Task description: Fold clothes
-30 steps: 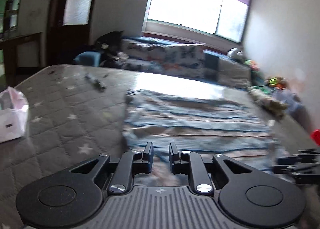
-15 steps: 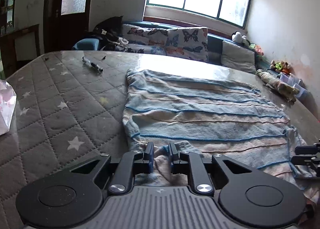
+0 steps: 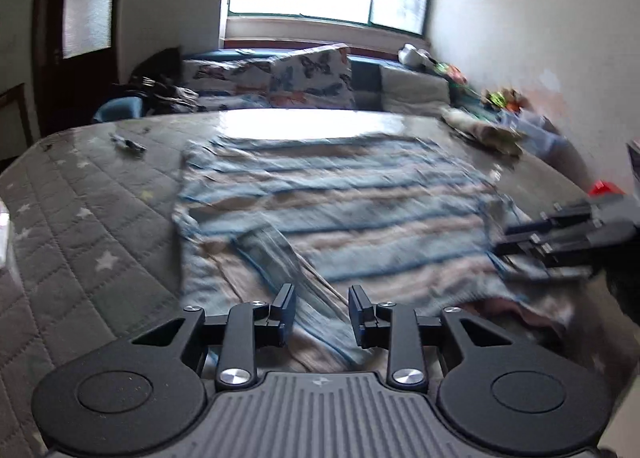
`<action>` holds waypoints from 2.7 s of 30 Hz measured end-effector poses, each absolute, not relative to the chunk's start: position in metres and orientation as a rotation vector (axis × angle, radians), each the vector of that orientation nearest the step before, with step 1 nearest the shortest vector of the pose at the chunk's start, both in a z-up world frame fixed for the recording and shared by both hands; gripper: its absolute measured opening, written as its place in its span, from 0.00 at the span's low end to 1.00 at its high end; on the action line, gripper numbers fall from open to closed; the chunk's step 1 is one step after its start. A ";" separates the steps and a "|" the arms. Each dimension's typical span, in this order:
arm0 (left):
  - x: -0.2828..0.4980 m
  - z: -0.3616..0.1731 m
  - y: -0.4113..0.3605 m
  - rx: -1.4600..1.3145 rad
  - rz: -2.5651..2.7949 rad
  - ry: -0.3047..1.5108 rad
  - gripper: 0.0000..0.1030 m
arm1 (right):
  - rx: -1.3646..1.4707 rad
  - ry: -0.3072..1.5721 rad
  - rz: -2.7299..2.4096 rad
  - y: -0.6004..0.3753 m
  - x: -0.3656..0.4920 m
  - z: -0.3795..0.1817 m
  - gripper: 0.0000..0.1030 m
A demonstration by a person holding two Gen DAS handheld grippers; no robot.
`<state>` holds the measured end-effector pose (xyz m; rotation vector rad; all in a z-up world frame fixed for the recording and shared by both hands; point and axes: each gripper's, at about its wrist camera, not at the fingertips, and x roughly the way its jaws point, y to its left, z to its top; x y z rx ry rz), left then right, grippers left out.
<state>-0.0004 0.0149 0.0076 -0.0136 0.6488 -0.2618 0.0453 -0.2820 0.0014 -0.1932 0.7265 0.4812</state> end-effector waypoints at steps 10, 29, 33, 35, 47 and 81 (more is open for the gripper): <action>-0.006 -0.004 0.000 0.023 -0.291 0.687 0.30 | -0.184 0.724 0.480 -0.284 0.045 0.001 0.35; -0.020 0.013 0.009 -0.019 -0.395 0.626 0.10 | -0.190 0.725 0.476 -0.284 0.045 0.001 0.38; -0.005 0.026 0.019 -0.029 -0.332 0.571 0.18 | -0.192 0.725 0.475 -0.283 0.045 0.001 0.39; 0.012 0.021 0.029 -0.059 -0.270 0.588 0.18 | -0.190 0.724 0.473 -0.283 0.045 0.001 0.39; 0.034 -0.003 0.039 -0.043 -0.157 0.636 0.33 | -0.158 0.722 0.487 -0.289 0.039 0.013 0.39; -0.066 0.008 0.015 0.285 -0.401 0.632 0.57 | -0.192 0.741 0.489 -0.313 -0.011 0.020 0.39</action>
